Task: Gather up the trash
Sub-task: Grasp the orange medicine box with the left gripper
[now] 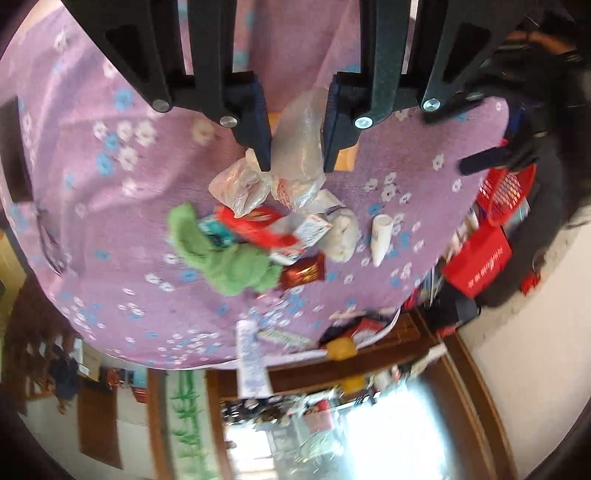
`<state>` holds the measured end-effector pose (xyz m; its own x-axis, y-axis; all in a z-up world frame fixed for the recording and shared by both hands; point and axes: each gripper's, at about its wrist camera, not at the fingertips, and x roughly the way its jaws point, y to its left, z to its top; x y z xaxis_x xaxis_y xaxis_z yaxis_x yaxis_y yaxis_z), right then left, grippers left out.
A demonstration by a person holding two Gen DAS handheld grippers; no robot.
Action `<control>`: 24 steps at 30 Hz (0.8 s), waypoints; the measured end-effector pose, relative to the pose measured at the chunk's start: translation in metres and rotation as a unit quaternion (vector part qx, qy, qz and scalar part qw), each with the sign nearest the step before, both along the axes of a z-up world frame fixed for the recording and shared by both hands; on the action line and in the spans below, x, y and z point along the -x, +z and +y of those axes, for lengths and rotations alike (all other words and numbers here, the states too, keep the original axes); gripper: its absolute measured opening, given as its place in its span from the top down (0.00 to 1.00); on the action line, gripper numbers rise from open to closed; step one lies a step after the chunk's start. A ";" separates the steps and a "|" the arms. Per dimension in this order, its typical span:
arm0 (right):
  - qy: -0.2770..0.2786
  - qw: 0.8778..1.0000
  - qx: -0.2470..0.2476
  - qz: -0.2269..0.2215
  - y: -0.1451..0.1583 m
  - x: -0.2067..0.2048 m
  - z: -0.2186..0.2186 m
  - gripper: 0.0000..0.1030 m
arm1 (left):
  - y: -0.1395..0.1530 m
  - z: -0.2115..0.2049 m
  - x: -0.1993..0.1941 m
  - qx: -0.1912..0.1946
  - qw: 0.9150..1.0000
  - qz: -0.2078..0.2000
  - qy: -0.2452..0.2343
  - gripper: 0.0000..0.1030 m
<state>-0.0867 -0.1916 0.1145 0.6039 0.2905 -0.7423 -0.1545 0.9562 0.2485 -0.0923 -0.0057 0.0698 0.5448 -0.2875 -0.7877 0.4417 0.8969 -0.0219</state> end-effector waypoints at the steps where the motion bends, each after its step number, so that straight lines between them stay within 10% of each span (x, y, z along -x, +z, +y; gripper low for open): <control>1: -0.009 1.000 -0.009 0.003 0.000 0.002 -0.008 0.73 | -0.004 -0.011 -0.004 -0.010 1.000 -0.006 -0.014 0.20; 13: -0.102 0.995 -0.022 0.006 0.004 0.037 -0.080 0.73 | -0.057 -0.091 -0.050 -0.140 0.977 -0.001 -0.159 0.17; 24: -0.098 0.995 -0.023 0.018 -0.005 0.034 -0.073 0.73 | -0.063 -0.085 -0.048 -0.081 0.991 0.023 -0.105 0.48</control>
<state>-0.1203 -0.2650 0.1093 0.6255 0.2029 -0.7534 0.0440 0.9549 0.2937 -0.0448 -0.0910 0.0072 0.4481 -0.2595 -0.8555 0.6214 0.7784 0.0893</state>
